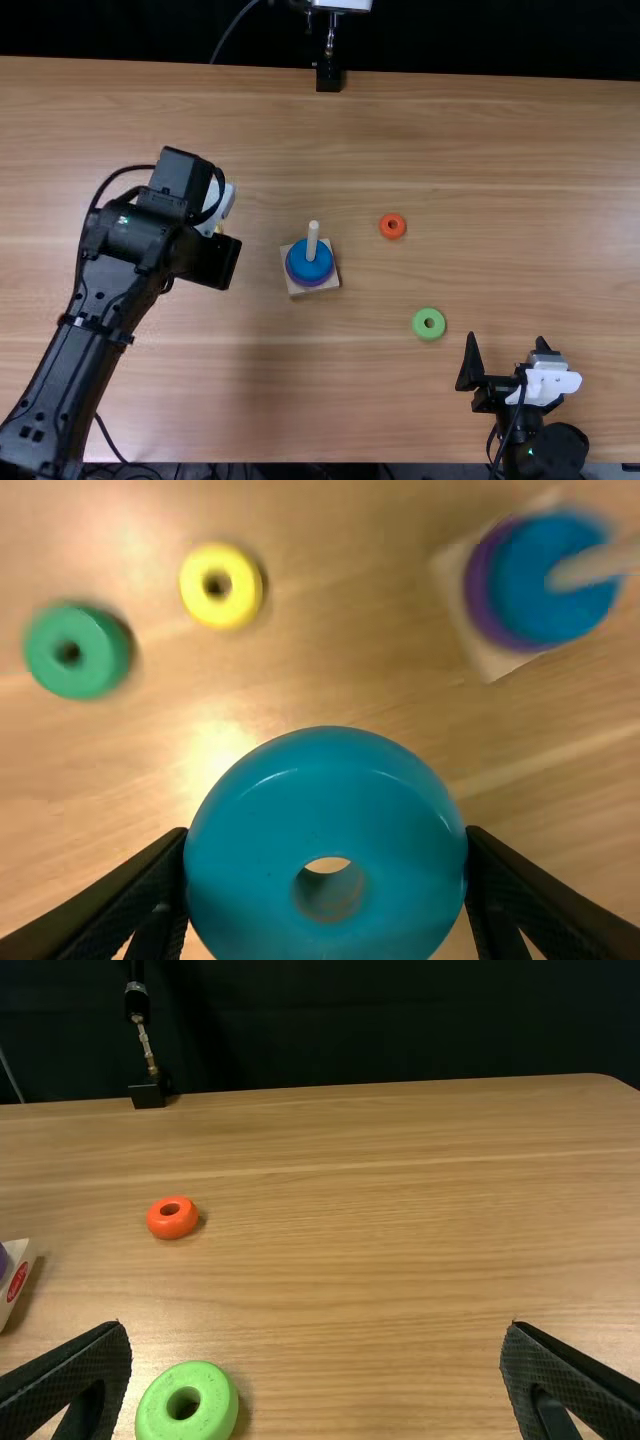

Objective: Build the Hanoi tower: stack the rings onto the peg from bottom to top in this color order: purple, dark blue, light blue, dark green, light green, yellow, orange.

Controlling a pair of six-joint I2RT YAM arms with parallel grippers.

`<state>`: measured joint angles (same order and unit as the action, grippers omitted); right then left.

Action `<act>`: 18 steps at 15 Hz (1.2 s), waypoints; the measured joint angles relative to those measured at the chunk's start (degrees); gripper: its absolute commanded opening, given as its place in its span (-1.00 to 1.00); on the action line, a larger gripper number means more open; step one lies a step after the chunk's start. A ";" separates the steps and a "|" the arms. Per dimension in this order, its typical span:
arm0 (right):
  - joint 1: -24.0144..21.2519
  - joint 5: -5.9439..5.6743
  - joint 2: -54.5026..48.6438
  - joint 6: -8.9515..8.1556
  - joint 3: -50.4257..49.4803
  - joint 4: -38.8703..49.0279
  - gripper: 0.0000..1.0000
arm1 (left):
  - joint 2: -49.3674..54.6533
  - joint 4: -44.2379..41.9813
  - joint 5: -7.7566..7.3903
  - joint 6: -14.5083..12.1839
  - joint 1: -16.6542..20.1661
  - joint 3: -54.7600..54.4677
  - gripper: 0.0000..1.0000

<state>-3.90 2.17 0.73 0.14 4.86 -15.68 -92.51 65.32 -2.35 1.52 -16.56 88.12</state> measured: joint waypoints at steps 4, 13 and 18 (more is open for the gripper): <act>0.00 -0.02 0.00 -0.02 0.00 0.02 1.00 | -4.61 4.46 -0.07 0.44 -0.85 15.74 -1.00; 0.00 0.00 0.00 -0.02 0.00 0.00 1.00 | -17.05 11.02 -1.09 4.17 -12.57 32.59 -1.00; 0.00 0.00 0.00 0.00 0.00 0.00 1.00 | -21.66 10.99 -1.11 4.98 -16.09 32.96 -1.00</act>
<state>-3.90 2.17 0.73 0.14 4.86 -15.68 -114.17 76.31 -3.46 6.50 -32.64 121.08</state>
